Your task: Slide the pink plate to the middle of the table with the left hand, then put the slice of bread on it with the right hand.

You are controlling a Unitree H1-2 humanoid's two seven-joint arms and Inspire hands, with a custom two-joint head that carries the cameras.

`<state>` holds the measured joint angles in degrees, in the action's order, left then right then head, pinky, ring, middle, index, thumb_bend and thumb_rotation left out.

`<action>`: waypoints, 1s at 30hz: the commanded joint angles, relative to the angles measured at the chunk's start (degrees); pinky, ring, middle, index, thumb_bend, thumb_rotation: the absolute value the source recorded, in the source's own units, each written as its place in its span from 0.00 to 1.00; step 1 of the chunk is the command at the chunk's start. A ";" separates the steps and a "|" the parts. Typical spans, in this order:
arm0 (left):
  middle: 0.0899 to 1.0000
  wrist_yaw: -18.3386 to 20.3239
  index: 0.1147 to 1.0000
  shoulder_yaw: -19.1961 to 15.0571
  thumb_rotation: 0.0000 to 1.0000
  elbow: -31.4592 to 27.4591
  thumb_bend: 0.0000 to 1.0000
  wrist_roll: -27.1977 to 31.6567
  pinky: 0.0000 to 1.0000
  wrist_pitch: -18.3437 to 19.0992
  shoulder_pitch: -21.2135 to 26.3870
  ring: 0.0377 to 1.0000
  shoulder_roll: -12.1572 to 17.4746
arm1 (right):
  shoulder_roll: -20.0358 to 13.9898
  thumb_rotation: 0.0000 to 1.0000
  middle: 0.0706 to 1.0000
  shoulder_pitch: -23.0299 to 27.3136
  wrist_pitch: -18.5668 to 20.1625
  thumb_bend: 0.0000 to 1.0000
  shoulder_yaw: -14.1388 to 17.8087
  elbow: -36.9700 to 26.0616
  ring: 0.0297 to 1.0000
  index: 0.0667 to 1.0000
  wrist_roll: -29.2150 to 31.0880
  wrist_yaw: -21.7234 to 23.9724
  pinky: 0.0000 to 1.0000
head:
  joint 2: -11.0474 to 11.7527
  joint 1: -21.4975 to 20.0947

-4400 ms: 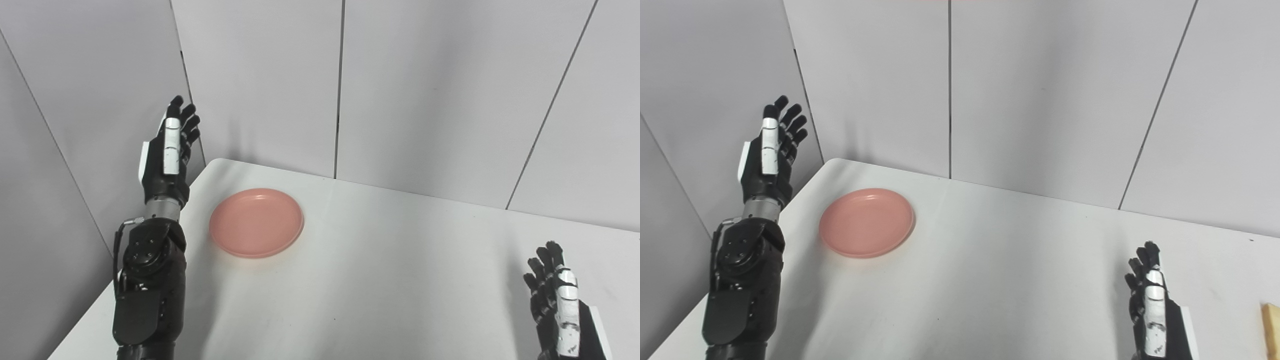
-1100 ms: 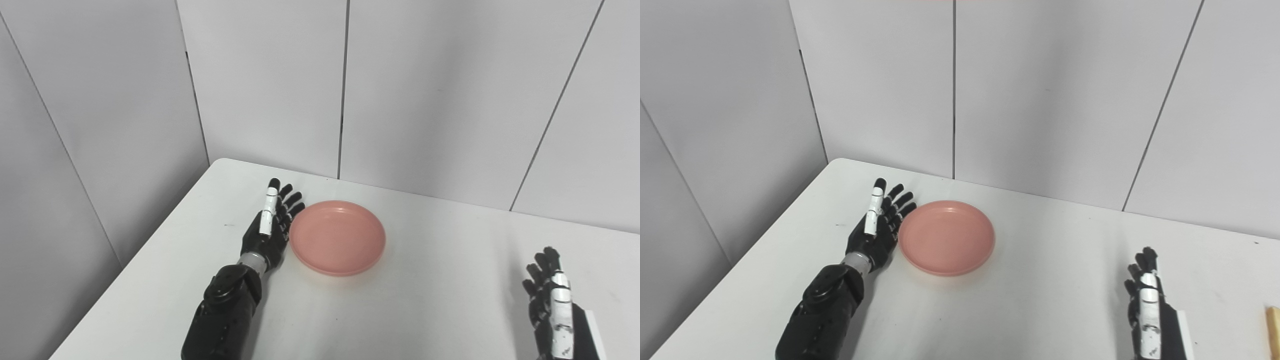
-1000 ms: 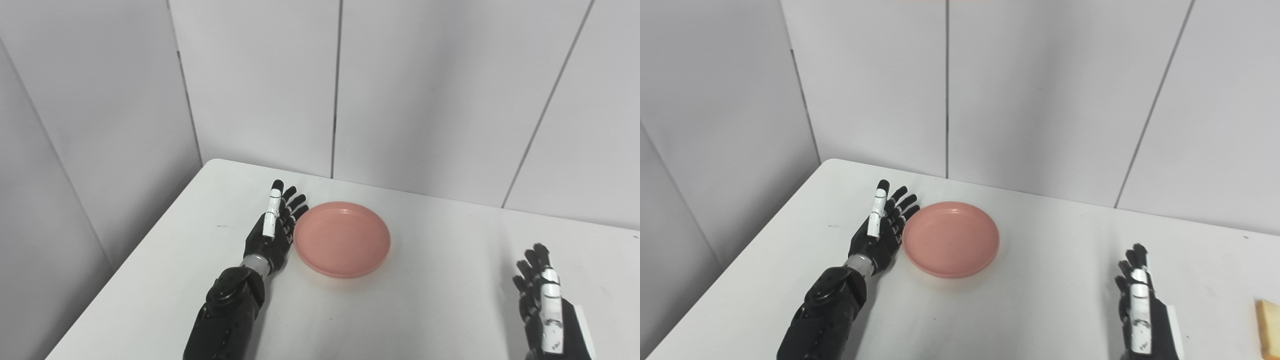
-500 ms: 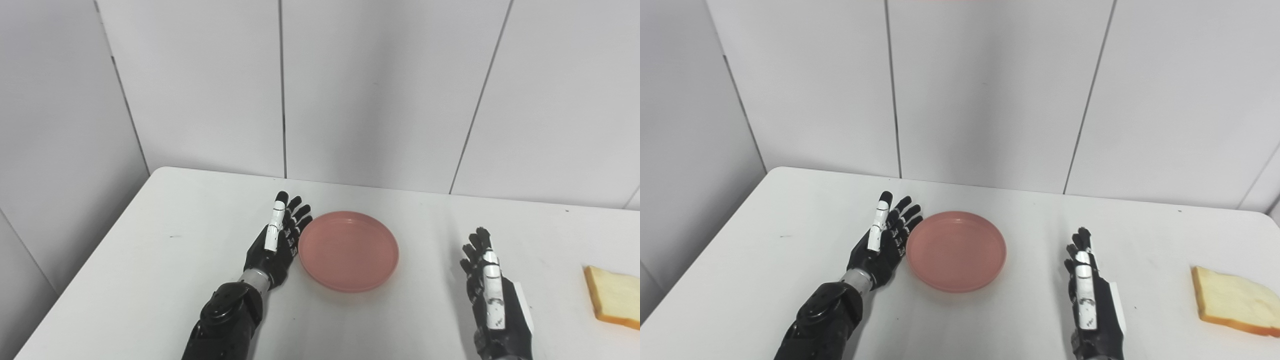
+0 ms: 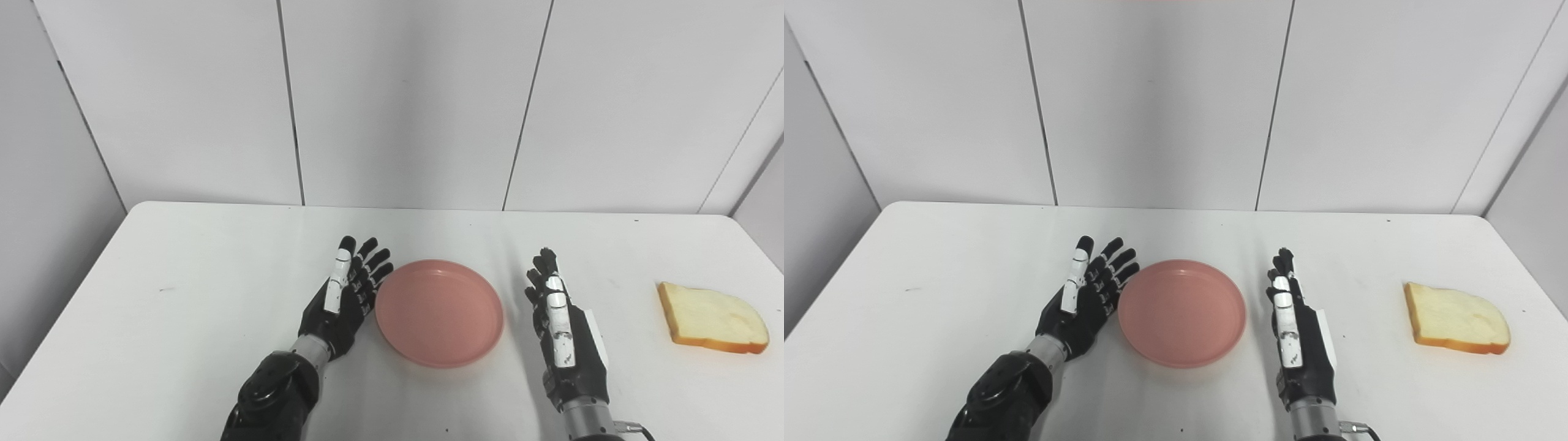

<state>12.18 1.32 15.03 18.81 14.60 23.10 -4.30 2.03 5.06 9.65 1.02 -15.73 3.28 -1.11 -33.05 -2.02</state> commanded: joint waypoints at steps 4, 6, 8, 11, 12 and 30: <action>0.97 0.39 0.96 -0.20 0.93 -1.20 0.77 0.24 0.95 2.01 0.04 0.96 0.07 | 0.76 1.00 1.00 1.57 -1.98 0.75 -0.22 -2.13 1.00 1.00 -0.09 -0.33 1.00 | -0.04 -0.29; 0.96 0.05 0.96 -0.26 0.92 -1.50 0.77 0.19 0.94 2.68 -0.04 0.96 -0.09 | 0.84 1.00 1.00 1.58 -2.12 0.75 -0.19 -2.03 1.00 1.00 -0.05 -0.36 1.00 | -0.03 -0.41; 0.96 0.10 0.96 -0.25 0.92 -1.54 0.77 0.04 0.94 2.66 -0.12 0.96 -0.11 | 0.89 1.00 1.00 1.55 -2.24 0.75 -0.14 -2.00 1.00 1.00 -0.07 -0.40 1.00 | 0.02 -0.59; 0.96 0.06 0.96 -0.21 0.94 -1.83 0.77 -0.27 0.95 2.05 -0.44 0.96 -0.20 | 0.76 1.00 1.00 1.47 -2.48 0.74 -0.27 -1.89 0.99 1.00 -0.47 -0.37 0.99 | 0.03 -0.93; 0.96 0.01 0.96 -0.14 0.94 -1.98 0.76 -0.48 0.95 1.70 -0.57 0.96 -0.22 | 0.73 1.00 1.00 1.46 -2.65 0.74 -0.30 -1.79 0.99 1.00 -0.60 -0.39 0.99 | 0.09 -1.16; 0.95 -8.93 0.95 2.95 0.97 -12.78 0.76 -16.28 0.93 -14.79 -7.23 0.94 -2.38 | 0.15 1.00 1.00 2.56 -2.67 0.75 0.71 -3.78 0.99 1.00 -1.69 -0.73 1.00 | 1.36 -5.86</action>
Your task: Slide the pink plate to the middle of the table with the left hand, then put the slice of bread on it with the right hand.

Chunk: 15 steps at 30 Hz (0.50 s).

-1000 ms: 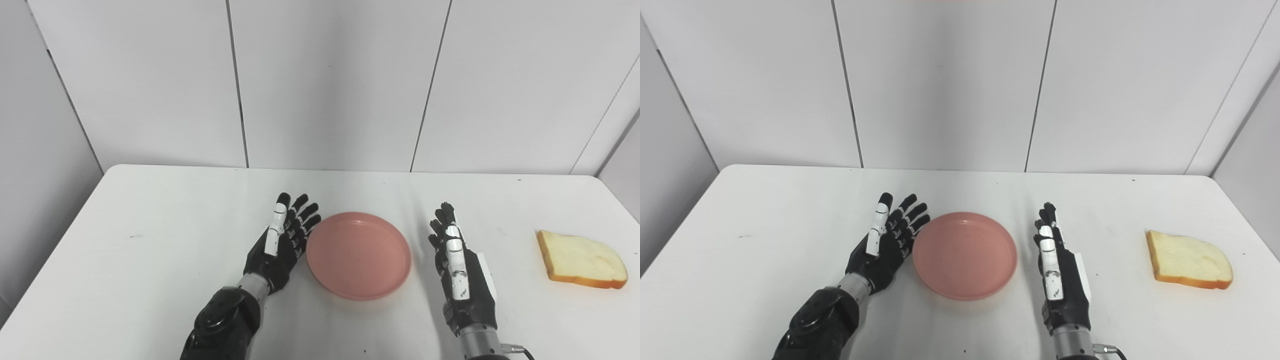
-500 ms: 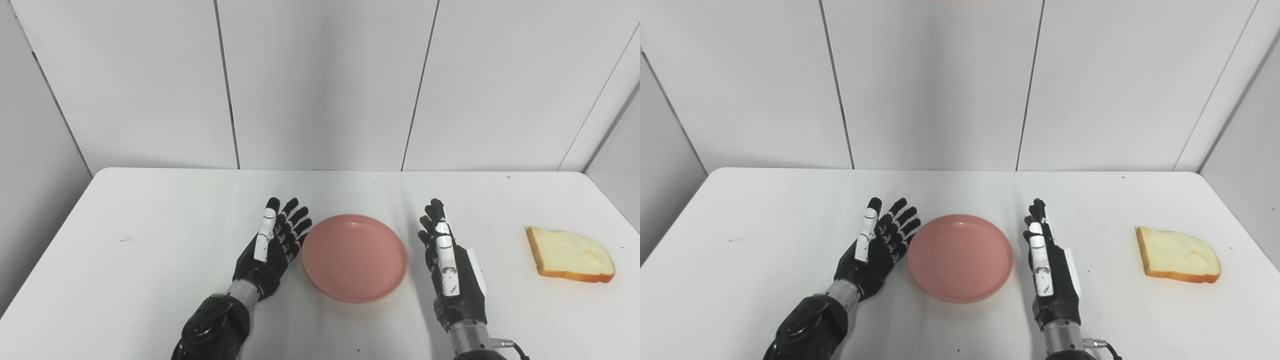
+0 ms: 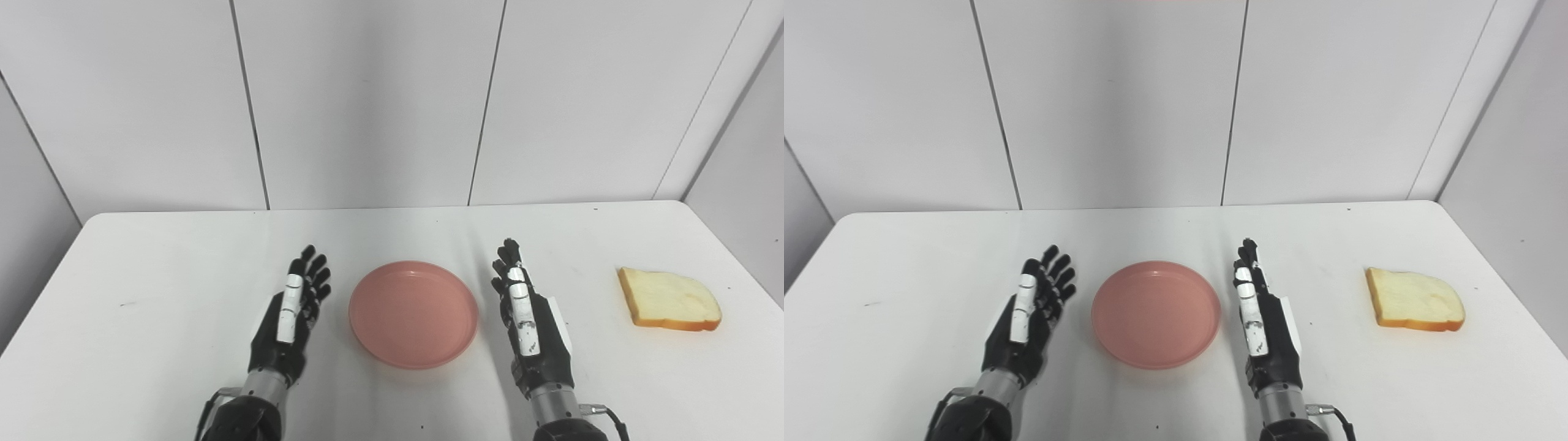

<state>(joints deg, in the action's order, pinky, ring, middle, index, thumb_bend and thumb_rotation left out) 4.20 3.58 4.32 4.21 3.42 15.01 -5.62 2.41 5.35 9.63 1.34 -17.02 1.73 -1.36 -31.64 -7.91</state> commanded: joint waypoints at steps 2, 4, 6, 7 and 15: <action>0.95 -1.51 0.96 1.42 0.97 -4.01 0.76 -2.97 0.94 -4.51 -0.43 0.94 -1.15 | -1.19 1.00 1.00 3.36 -1.90 0.76 1.16 -3.96 0.99 1.00 -0.16 -0.43 1.00 | 0.32 -0.64; 0.96 -1.77 0.96 1.85 0.97 -5.34 0.76 -3.47 0.95 -4.76 -1.24 0.94 -1.11 | -2.03 1.00 1.00 4.16 -1.01 0.76 1.70 -5.07 0.99 1.00 -0.04 -0.22 1.00 | 0.64 -1.17; 0.96 -2.01 0.96 2.06 0.97 -6.50 0.75 -3.87 0.95 -5.40 -2.13 0.94 -1.17 | -3.43 1.00 1.00 5.13 0.14 0.76 2.24 -6.45 1.00 1.00 0.16 0.34 1.00 | 1.02 -1.94; 0.96 -1.73 0.96 2.22 0.97 -7.05 0.75 -3.80 0.95 -5.72 -2.59 0.94 -1.01 | -4.40 1.00 1.00 5.73 0.61 0.76 2.46 -7.07 1.00 1.00 0.24 0.78 1.00 | 1.18 -2.33; 0.98 -0.15 0.98 2.74 0.99 -8.11 0.73 -2.97 0.98 -6.91 -4.46 0.96 -0.08 | -11.77 0.98 1.00 9.68 4.78 0.79 3.62 -9.48 1.00 1.00 -0.81 2.07 1.00 | 2.42 -6.96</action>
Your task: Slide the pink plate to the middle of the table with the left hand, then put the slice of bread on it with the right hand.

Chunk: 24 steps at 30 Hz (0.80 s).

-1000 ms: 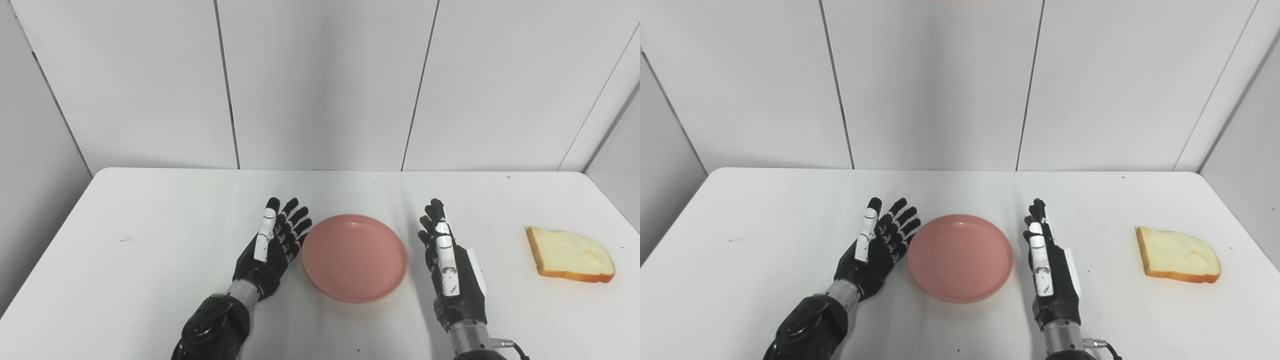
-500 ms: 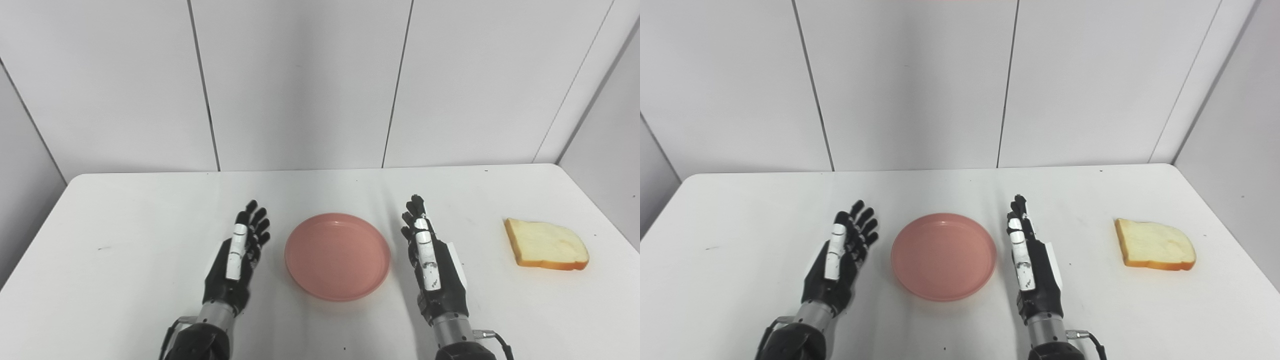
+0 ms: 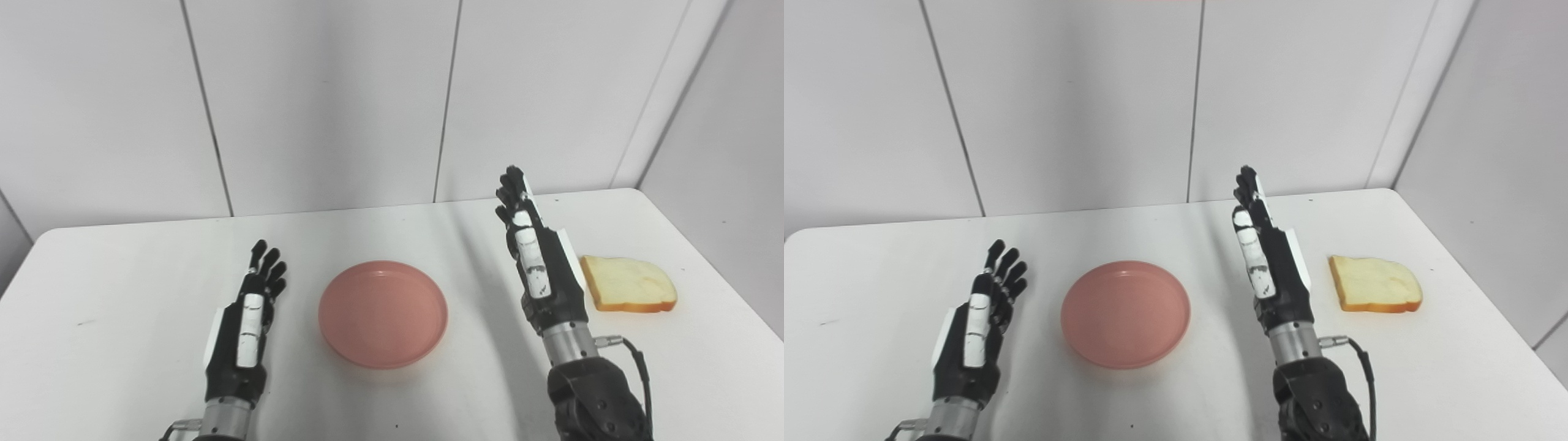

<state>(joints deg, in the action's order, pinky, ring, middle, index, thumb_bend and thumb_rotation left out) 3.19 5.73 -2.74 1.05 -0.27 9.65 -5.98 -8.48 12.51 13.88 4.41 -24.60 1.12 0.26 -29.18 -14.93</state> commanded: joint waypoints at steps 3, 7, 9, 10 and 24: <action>0.97 1.31 0.98 0.55 1.00 -0.71 0.75 0.36 0.98 -3.75 0.86 0.96 0.77 | -3.47 0.89 1.00 4.10 2.15 0.80 1.35 -2.42 0.98 1.00 -1.19 0.68 0.97 | 0.47 -2.22; 0.97 1.49 0.97 0.13 0.99 -0.40 0.75 0.91 0.97 -4.09 0.78 0.95 1.35 | -10.28 0.83 0.99 5.71 5.70 0.82 0.83 -4.28 0.95 1.00 -8.20 2.47 0.91 | 1.41 -5.50; 0.97 1.82 0.97 -0.09 0.99 -0.30 0.76 1.19 0.98 -4.28 0.69 0.95 1.80 | -13.82 0.83 0.98 6.22 6.85 0.88 0.82 -4.51 0.92 1.00 -11.09 3.85 0.85 | 1.86 -6.77; 0.97 1.99 0.97 -0.20 0.99 -0.17 0.74 1.32 0.97 -4.60 0.66 0.95 1.99 | -14.94 0.77 0.97 6.42 7.27 0.91 1.00 -4.49 0.92 0.99 -11.36 4.48 0.86 | 1.92 -6.95; 1.00 6.59 1.00 -1.02 0.99 2.80 0.74 5.58 1.00 -4.92 2.33 0.98 6.04 | -36.20 0.44 0.99 8.69 10.69 1.00 3.02 -0.07 0.97 1.00 -11.55 17.53 0.94 | 2.16 -11.45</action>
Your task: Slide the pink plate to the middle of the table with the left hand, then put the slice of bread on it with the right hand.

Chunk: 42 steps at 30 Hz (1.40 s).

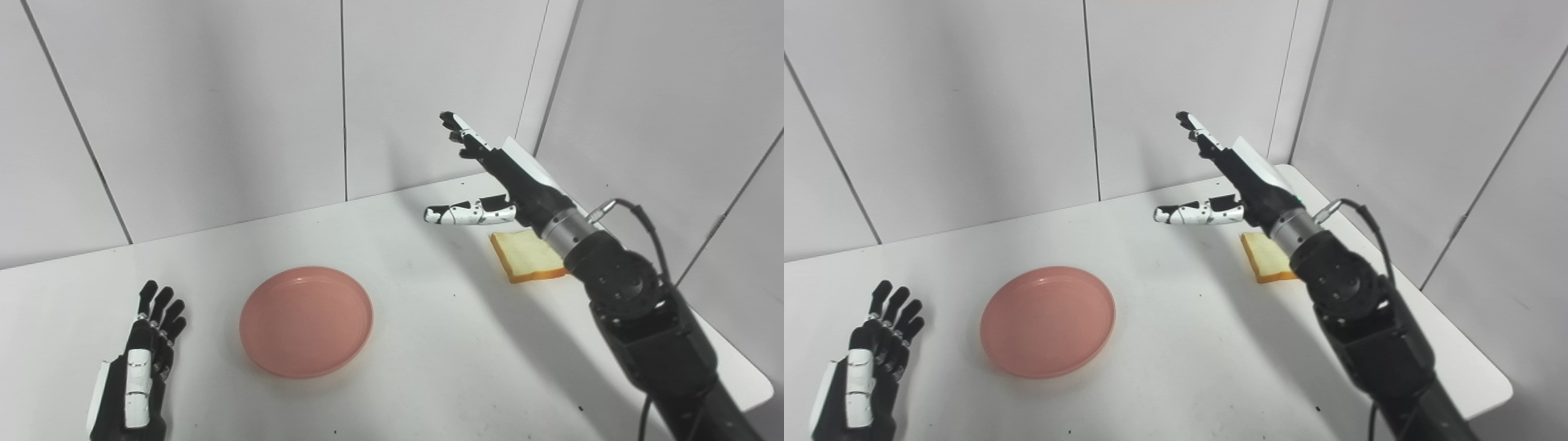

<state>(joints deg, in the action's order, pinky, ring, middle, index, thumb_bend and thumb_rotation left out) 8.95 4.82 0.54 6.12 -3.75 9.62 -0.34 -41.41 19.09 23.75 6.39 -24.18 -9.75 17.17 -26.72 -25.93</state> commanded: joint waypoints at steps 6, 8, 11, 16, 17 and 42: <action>1.00 1.37 0.99 -0.32 0.99 -0.59 0.73 0.80 0.99 -1.37 2.05 0.97 0.78 | -10.84 0.41 0.96 0.29 3.11 1.00 2.05 -0.12 0.96 0.98 -5.25 5.34 0.92 | -0.67 -0.84; 1.00 1.75 0.99 -0.36 0.99 -0.74 0.73 1.08 0.99 -0.96 2.10 0.97 1.07 | -12.01 0.37 0.97 -0.13 3.14 1.00 3.06 0.54 0.97 0.98 -5.46 7.66 0.93 | -0.85 -1.00; 1.00 2.38 1.00 -0.38 1.00 -0.21 0.73 1.63 1.00 -1.68 2.36 0.98 1.56 | -13.43 0.32 0.99 -0.47 3.17 1.00 5.13 1.98 0.99 1.00 -6.38 12.74 0.96 | -0.98 -1.32; 0.99 2.70 0.99 -0.88 0.98 -0.28 0.71 2.57 0.98 -2.13 2.00 0.96 1.92 | -13.30 0.31 1.00 1.97 3.17 1.00 5.38 5.81 1.00 1.00 -15.87 24.32 0.97 | -1.49 -1.59; 1.00 3.19 0.99 -1.02 0.98 0.05 0.71 3.22 0.99 -2.16 2.08 0.97 2.09 | -13.52 0.33 1.00 2.45 3.17 1.00 4.91 6.68 1.00 1.00 -17.67 25.98 0.96 | -1.60 -1.54; 0.96 2.98 0.94 -2.37 0.94 -1.82 0.72 4.29 0.96 0.07 0.97 0.94 2.54 | -19.41 0.41 1.00 6.45 1.87 1.00 -12.65 18.73 0.99 1.00 -27.21 29.83 0.86 | -3.66 -1.30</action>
<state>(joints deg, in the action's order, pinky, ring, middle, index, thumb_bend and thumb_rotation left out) 11.31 2.56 0.87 9.87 -3.45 9.75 1.69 -58.03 22.40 26.31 -6.36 -5.45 -35.43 47.32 -30.32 -27.25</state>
